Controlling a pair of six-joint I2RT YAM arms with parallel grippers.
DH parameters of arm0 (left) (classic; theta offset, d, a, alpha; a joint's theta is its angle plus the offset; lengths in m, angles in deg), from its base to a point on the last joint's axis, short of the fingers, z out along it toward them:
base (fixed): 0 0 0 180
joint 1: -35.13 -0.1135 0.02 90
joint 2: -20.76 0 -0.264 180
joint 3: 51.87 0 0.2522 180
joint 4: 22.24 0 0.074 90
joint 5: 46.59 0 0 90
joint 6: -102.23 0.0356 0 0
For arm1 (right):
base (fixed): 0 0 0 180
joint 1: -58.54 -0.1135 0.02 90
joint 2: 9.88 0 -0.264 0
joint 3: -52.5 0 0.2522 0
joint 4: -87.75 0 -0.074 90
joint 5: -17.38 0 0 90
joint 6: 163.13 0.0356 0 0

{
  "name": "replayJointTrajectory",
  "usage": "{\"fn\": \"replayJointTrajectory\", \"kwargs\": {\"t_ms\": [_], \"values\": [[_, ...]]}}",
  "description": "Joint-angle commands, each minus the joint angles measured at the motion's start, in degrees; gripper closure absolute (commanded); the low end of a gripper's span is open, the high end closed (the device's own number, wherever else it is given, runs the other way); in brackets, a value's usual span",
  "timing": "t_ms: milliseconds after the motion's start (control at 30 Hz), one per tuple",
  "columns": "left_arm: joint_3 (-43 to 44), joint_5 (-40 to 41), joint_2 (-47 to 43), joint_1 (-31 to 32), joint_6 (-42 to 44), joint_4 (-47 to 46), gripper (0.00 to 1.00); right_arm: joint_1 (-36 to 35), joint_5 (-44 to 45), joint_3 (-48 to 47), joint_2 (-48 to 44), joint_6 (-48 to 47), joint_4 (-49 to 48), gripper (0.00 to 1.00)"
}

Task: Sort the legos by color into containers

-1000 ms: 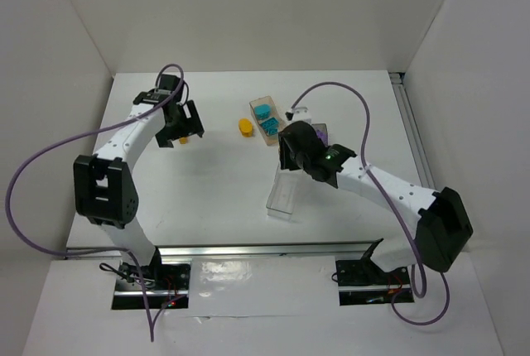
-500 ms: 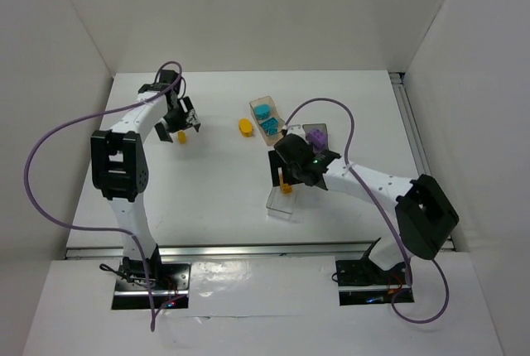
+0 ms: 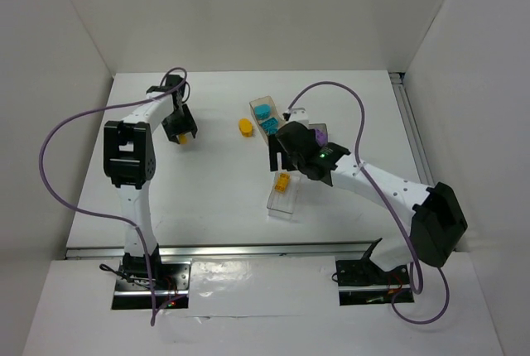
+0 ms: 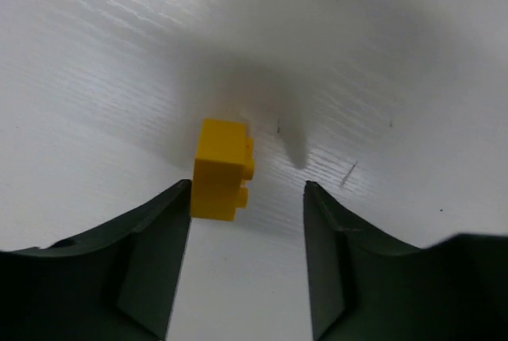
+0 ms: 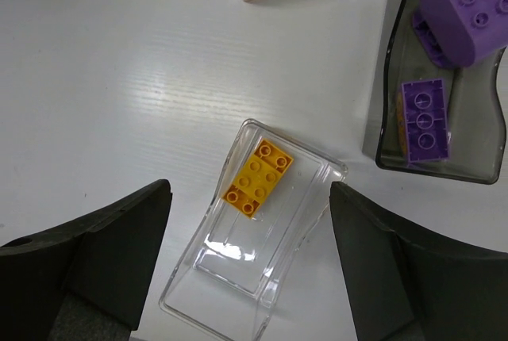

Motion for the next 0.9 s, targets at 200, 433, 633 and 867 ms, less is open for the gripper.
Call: {"fn": "replayJointTrajectory", "kwargs": {"t_ms": [200, 433, 633, 867], "values": [[-0.2, -1.4, -1.5, -2.2, 2.2, -3.0, 0.82, -0.5, 3.9, -3.2, -1.6, -0.1, 4.0, 0.14], [-9.1, -9.3, -16.5, 3.0, 7.2, -1.5, 0.85, 0.0, 10.9, -5.9, -1.6, 2.5, 7.4, 0.14], [-20.4, -20.8, -31.1, 15.3, 9.1, -6.1, 0.85, 8.3, 10.6, -3.8, -5.1, 9.6, 7.4, 0.14], [-16.2, -26.2, -28.6, 31.1, 8.3, -6.1, 0.84, 18.7, 5.8, 1.8, -12.8, 13.4, 5.2, 0.14]]}}
